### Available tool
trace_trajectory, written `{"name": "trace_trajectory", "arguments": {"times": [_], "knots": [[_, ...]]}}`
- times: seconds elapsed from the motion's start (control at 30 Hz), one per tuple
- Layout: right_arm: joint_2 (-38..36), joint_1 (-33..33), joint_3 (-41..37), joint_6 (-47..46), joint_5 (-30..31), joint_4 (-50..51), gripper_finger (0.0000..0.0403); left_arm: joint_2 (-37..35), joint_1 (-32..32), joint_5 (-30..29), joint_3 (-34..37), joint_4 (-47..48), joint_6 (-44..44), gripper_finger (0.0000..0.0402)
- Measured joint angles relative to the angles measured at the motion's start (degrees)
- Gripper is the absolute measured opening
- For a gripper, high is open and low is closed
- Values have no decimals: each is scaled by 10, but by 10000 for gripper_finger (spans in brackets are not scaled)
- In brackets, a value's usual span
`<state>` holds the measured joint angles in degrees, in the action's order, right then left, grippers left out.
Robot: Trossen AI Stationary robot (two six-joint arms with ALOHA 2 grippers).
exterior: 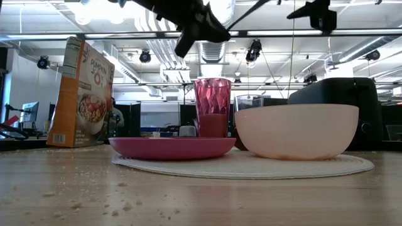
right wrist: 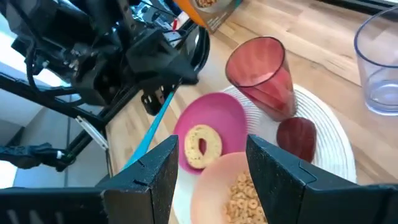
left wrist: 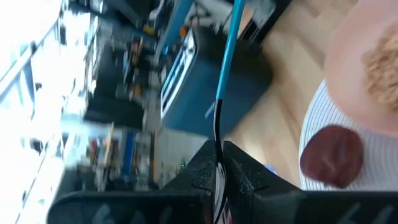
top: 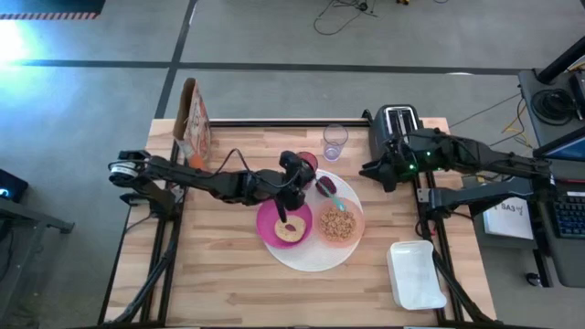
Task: Arrange a breakfast setting
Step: Put the blue spoon to the right side of the white table mat
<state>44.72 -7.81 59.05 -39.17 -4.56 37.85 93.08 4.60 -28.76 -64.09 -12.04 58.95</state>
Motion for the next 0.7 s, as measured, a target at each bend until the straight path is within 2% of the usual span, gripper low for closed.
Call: {"name": "trace_trajectory", "arguments": {"times": [0.1, 0.27, 0.43, 0.7], "knots": [[18, 1, 22, -19, -2, 4, 176, -2, -1, 16, 0, -5, 46, 0], [67, 0, 50, -112, -3, 13, 176, 1, -4, 12, 0, -6, 114, 0], [128, 1, 89, -143, -17, 39, 176, 1, -5, 12, 0, -11, 123, 0], [213, 1, 158, -130, -18, 116, 176, 1, -17, 13, 0, -19, 127, 0]]}}
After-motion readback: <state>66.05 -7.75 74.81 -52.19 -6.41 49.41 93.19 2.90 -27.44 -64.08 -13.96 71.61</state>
